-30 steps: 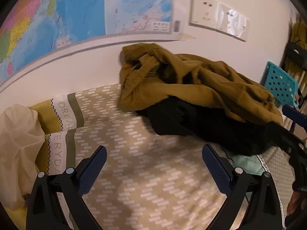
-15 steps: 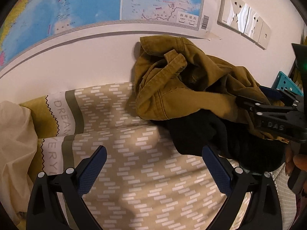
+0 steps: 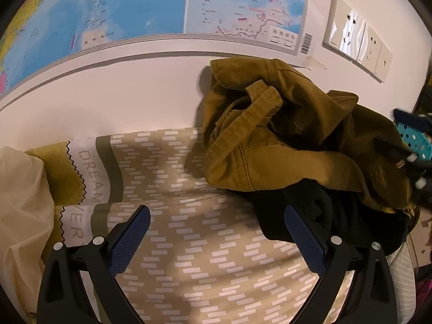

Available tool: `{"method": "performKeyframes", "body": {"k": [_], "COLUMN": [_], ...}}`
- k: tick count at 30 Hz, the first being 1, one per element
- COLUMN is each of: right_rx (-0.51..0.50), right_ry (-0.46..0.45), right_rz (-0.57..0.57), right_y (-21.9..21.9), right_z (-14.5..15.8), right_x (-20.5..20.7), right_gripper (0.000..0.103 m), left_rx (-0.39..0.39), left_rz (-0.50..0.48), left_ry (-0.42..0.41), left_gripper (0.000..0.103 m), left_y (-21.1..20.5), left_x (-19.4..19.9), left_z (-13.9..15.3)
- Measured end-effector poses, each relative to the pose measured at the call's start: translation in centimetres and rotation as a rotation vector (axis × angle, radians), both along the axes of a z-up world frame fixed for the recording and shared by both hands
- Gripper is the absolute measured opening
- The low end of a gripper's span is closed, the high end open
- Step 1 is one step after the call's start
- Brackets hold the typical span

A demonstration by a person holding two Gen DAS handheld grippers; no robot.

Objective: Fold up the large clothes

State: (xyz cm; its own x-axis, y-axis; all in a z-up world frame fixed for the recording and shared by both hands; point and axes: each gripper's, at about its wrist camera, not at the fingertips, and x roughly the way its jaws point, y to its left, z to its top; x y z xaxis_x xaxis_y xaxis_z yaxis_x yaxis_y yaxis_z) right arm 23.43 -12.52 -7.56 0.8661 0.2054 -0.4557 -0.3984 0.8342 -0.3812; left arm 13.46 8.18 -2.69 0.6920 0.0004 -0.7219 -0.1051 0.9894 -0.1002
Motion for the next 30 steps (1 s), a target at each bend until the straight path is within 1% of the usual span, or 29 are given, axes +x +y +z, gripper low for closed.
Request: {"method": "performKeyframes", "body": {"k": [2,3,4,5,6,7,8,9,12,13,15,16,18,19,21,22,23,24,25,26,27,28,29,30], "right_rx": [-0.02,-0.017,-0.024,-0.033,-0.029,-0.02,0.035,0.135,0.308,0.36,0.438,0.474,0.511,0.529,0.547,0.548,0.554,0.55,0.549,0.557,0.563,0.577,0.583,0.597], "right_ry": [0.025,0.039,0.046,0.065,0.087,0.085,0.078,0.058,-0.046,-0.06,-0.079,-0.091,-0.095,-0.088,-0.086,-0.087,-0.087,-0.09,-0.094,-0.094,-0.097,-0.097,-0.101,-0.116], "right_rz": [-0.002,-0.004,0.0,0.007,0.001,-0.007,0.007,0.019,0.007,-0.003,-0.027,-0.03,-0.043,-0.043,-0.054,-0.052,-0.048,-0.047,-0.048,-0.043,-0.039,-0.039,-0.042,-0.049], "right_y": [1.4,2.0,2.5,2.6,2.5,2.0,1.1,-0.8,-6.0,-7.7,-10.9,-12.5,-14.7,-15.4,-16.3,-16.8,-17.4,-17.5,-17.4,-18.1,-18.2,-18.4,-18.7,-19.3], "right_z": [-0.8,-1.0,-1.2,-1.5,-1.3,-0.9,0.2,2.2,7.3,8.6,10.1,10.9,11.8,11.6,11.5,11.9,12.3,12.3,12.2,12.5,12.7,12.9,13.1,13.5], "right_x": [1.6,2.6,3.4,4.2,4.8,4.9,4.6,3.6,0.5,-0.3,-1.5,-2.3,-3.3,-3.4,-4.1,-4.3,-4.6,-4.9,-5.0,-5.2,-5.3,-5.4,-5.6,-6.3], "right_gripper": [0.079,0.076,0.062,0.045,0.005,0.005,0.005,0.005,0.005,0.005,0.005,0.005,0.005,0.005,0.005,0.005,0.005,0.005,0.005,0.005,0.005,0.005,0.005,0.005], "left_rx": [0.003,0.003,0.004,0.003,-0.001,-0.008,-0.009,-0.011,-0.031,-0.047,-0.072,-0.074,-0.076,-0.089,-0.159,-0.164,-0.126,-0.072,-0.047,-0.021,-0.007,-0.001,0.011,-0.027], "left_rz": [0.007,0.006,0.007,0.009,0.007,0.005,0.004,0.002,-0.009,-0.019,-0.052,-0.084,-0.129,-0.162,-0.278,-0.351,-0.383,-0.407,-0.413,-0.4,-0.373,-0.343,-0.312,-0.312], "left_ry": [0.003,0.006,0.008,0.012,0.013,0.013,0.013,0.01,-0.004,-0.011,-0.038,-0.058,-0.083,-0.102,-0.162,-0.2,-0.219,-0.227,-0.219,-0.2,-0.195,-0.203,-0.195,-0.172], "left_gripper": [0.096,0.096,0.096,0.096,0.096,0.096,0.096,0.096,0.096,0.096,0.096,0.096,0.096,0.096,0.096,0.096,0.096,0.096,0.096,0.094,0.086,0.052,0.022,0.019], "left_y": [0.2,0.3,0.4,0.6,0.8,1.1,1.4,1.6,2.7,3.0,3.1,2.9,2.4,1.9,0.7,-0.5,-1.5,-2.7,-3.5,-4.2,-4.3,-4.2,-4.0,-3.7], "left_x": [0.3,0.4,0.6,0.7,0.7,0.9,0.9,1.0,1.4,1.6,1.9,2.1,2.3,2.0,1.2,0.7,0.6,0.8,1.3,2.4,3.5,4.6,5.8,6.9], "left_z": [-0.2,-0.4,-0.5,-0.6,-0.7,-0.8,-0.9,-1.0,-1.0,-1.0,-0.6,-0.4,0.0,0.3,1.0,1.3,1.3,1.2,1.0,0.6,0.3,0.0,0.1,0.5]}}
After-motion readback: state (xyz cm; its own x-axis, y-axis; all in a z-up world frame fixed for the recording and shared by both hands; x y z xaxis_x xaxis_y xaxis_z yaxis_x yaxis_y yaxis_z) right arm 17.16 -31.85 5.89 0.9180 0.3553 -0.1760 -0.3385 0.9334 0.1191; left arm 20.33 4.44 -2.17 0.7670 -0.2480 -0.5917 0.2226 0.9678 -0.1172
